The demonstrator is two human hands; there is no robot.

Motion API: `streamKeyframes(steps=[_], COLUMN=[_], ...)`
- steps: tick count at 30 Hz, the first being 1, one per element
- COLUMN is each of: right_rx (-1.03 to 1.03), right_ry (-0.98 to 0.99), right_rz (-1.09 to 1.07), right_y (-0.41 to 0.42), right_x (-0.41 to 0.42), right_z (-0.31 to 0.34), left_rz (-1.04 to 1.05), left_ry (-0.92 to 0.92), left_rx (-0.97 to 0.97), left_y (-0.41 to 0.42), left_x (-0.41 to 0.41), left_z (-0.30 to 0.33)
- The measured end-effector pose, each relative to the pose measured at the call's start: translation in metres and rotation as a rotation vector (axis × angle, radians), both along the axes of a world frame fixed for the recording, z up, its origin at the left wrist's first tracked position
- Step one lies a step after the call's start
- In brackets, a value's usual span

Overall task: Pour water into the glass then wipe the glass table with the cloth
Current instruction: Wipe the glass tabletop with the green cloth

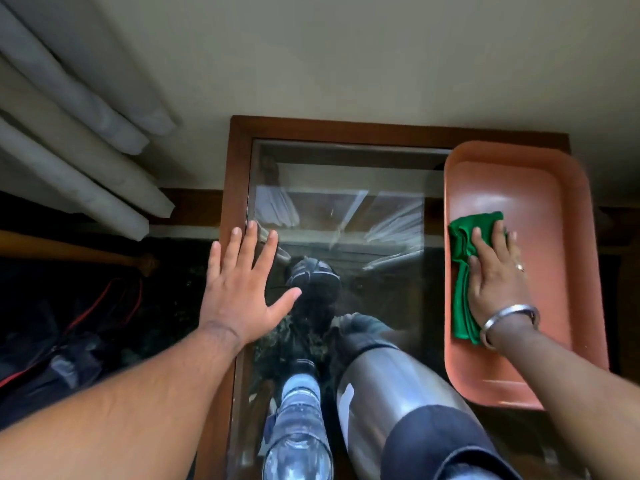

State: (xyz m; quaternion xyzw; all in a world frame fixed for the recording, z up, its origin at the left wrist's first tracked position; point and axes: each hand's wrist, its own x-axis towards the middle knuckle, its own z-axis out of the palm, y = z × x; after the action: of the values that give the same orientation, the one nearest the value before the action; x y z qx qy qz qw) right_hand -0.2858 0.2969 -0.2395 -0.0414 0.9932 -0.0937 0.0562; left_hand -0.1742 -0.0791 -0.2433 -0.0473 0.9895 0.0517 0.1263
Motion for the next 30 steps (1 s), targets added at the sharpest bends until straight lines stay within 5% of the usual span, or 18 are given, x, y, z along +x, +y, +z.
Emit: streamKeyframes(steps=[5,7,12,16,21,25,30], right_rx=[-0.425,-0.441,-0.186,-0.17,-0.293,-0.107,-0.391], right_ry=[0.187,0.281,-0.071,-0.038,-0.026,-0.381,-0.393], right_rz=[-0.329,-0.234,0.043,0.028,-0.41,-0.429,-0.306], right_y=[0.0,-0.005,-0.007,-0.003,0.0,-0.001,-0.024], right_x=[-0.005,-0.011,-0.013,-0.007,-0.016,-0.037,-0.055], right_z=[0.027,0.044,0.04,0.045,0.05,0.067,0.122], left_rz=[-0.01,-0.007,-0.008,-0.006,-0.007,-0.003,-0.003], left_ry=[0.003,0.015,0.02,0.061,0.118,0.134,0.138], left_rx=[0.029,0.026,0.04,0.047,0.064,0.072,0.068], left_y=[-0.004,-0.005,-0.005,-0.005,-0.007,-0.005,-0.004], left_x=[0.0,0.001,0.001,0.001,0.002,0.0,0.0], left_z=[-0.003,-0.004,-0.003,-0.006,-0.012,-0.014,-0.014])
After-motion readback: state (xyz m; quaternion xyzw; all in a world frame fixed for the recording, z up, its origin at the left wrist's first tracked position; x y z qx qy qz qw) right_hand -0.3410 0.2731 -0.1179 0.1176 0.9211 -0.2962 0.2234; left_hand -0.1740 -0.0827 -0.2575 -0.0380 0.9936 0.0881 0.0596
